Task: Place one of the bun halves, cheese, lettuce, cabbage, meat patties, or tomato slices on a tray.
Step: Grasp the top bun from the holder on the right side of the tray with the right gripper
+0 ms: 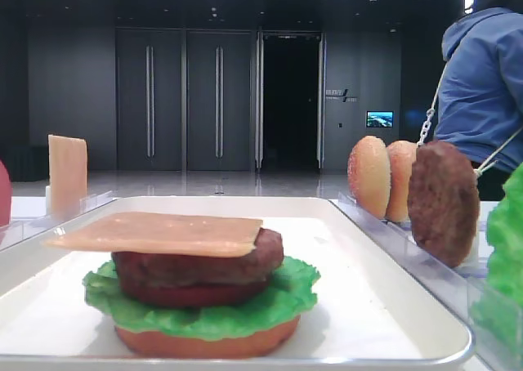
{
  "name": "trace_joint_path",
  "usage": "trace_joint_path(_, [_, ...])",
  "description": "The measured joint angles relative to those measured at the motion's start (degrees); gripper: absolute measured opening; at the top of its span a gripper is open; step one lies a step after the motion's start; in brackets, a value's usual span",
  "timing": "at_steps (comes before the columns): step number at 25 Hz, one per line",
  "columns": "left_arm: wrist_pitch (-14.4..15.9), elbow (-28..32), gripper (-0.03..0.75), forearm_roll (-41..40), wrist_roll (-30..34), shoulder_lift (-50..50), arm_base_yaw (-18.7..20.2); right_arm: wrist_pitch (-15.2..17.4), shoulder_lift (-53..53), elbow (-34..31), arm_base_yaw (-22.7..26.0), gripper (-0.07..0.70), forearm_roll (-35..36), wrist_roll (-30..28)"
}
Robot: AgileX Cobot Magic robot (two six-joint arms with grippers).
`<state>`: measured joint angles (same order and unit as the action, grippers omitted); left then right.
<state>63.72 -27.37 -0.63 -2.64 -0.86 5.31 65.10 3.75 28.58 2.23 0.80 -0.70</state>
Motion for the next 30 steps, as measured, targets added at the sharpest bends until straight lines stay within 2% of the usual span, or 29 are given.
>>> trace_joint_path(4, [0.00,0.00,0.391,0.00,0.00,0.00,0.00,-0.98,9.29,0.50,0.00,0.472,2.75,-2.17])
trace_joint_path(11, [0.00,0.00,0.391,0.00,0.00,0.00,0.00,-6.57,28.92,3.19,0.00,0.472,7.88,-3.67])
trace_joint_path(15, [0.00,0.00,0.391,0.00,0.00,0.00,0.00,-8.25,41.74,6.58,0.00,0.472,10.00,-5.25])
trace_joint_path(20, [0.00,0.00,0.391,0.00,0.00,0.00,0.00,-8.62,56.40,14.10,0.00,0.472,10.73,-5.66])
trace_joint_path(30, [0.00,0.00,0.391,0.00,0.00,0.00,0.00,-7.87,74.36,33.65,0.00,0.472,11.03,-6.02])
